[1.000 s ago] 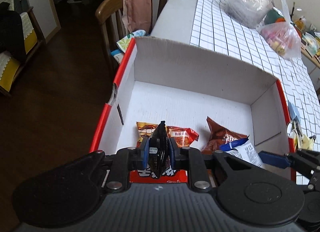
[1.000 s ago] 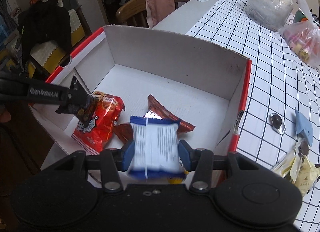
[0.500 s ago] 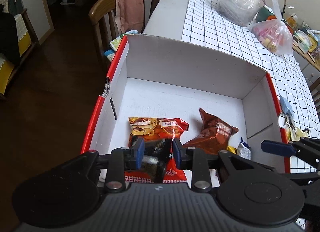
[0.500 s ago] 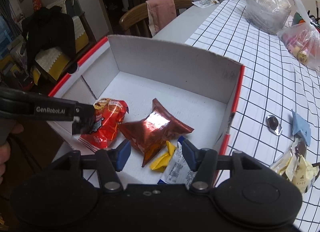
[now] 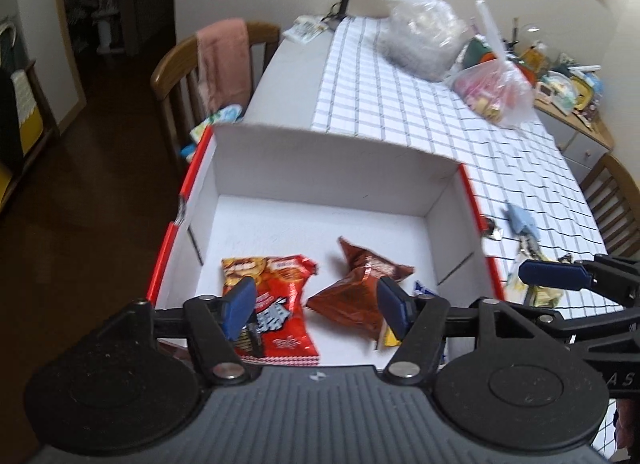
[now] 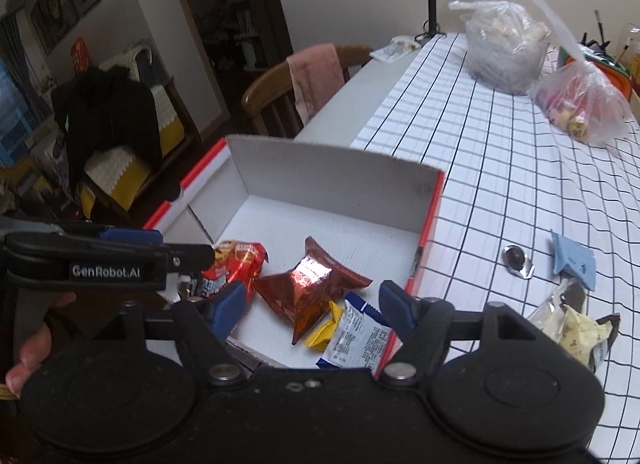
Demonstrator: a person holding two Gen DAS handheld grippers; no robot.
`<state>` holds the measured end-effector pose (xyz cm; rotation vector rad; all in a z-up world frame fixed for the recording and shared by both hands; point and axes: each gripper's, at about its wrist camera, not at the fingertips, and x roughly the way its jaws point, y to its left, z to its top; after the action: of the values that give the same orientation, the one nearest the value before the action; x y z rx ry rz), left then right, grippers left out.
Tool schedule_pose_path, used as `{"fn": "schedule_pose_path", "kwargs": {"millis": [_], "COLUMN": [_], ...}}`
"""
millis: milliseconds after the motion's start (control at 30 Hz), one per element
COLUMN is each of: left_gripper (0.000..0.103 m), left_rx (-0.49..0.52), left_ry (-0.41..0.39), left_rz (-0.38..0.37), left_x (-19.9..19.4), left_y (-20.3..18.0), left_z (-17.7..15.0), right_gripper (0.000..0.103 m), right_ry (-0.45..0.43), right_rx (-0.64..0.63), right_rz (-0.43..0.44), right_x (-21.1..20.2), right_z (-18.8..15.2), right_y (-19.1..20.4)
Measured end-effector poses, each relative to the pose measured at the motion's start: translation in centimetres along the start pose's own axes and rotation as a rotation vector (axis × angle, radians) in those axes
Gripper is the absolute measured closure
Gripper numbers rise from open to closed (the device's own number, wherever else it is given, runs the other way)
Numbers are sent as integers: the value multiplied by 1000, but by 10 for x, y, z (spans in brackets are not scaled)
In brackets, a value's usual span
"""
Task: Organize snacks
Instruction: 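Open both tools to drop the two packets into the box, then move both tools back toward the remaining snacks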
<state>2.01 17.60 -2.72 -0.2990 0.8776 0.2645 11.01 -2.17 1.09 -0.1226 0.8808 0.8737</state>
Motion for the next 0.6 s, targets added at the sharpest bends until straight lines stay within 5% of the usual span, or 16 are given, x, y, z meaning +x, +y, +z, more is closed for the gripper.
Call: {"fn": "schedule_pose_path", "kwargs": {"millis": [333, 600], "left_gripper": [22, 14], "left_rx": [86, 131], "left_ry": [-69, -84], "left_rz": [-78, -153], "left_x": [-27, -27], "left_y": [-43, -90], "left_z": [-1, -4], "right_gripper": [7, 2], "right_ry": [-87, -111], "right_rx": [72, 109], "right_rz": [-17, -71], "right_x": [-47, -76], "right_z": [-12, -30], "right_y": [-31, -77]}}
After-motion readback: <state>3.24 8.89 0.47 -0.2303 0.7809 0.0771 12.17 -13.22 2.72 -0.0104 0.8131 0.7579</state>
